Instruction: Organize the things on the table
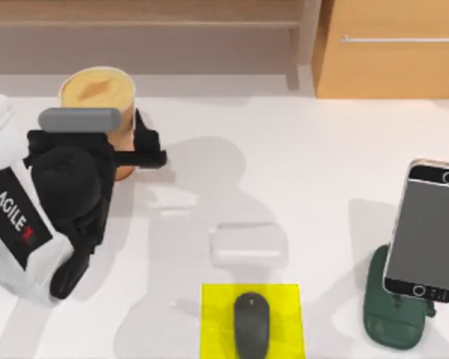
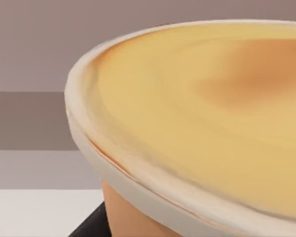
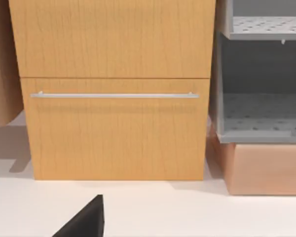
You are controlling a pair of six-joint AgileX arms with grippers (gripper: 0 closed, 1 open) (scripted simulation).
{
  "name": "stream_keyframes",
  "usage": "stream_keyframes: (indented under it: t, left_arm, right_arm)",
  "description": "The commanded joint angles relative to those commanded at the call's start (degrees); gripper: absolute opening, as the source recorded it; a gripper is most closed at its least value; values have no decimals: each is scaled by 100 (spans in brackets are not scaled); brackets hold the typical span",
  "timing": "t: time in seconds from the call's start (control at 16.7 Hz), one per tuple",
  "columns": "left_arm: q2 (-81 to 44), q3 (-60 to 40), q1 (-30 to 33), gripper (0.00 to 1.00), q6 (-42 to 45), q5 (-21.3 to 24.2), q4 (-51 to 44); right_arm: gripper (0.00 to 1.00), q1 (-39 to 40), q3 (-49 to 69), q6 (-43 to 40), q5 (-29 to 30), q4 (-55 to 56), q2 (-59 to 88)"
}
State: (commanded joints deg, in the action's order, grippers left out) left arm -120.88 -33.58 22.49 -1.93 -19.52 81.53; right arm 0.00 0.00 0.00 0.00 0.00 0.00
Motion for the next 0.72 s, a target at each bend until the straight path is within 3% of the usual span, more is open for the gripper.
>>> stream_keyframes:
  t: [0.24,0.72]
  left_arm:
    - [0,0,0,2,0,0,0]
    - [0,0,0,0,0,0,0]
  right_arm:
    - [100,0,0,0,0,0,0]
    - [100,0,0,0,0,0,0]
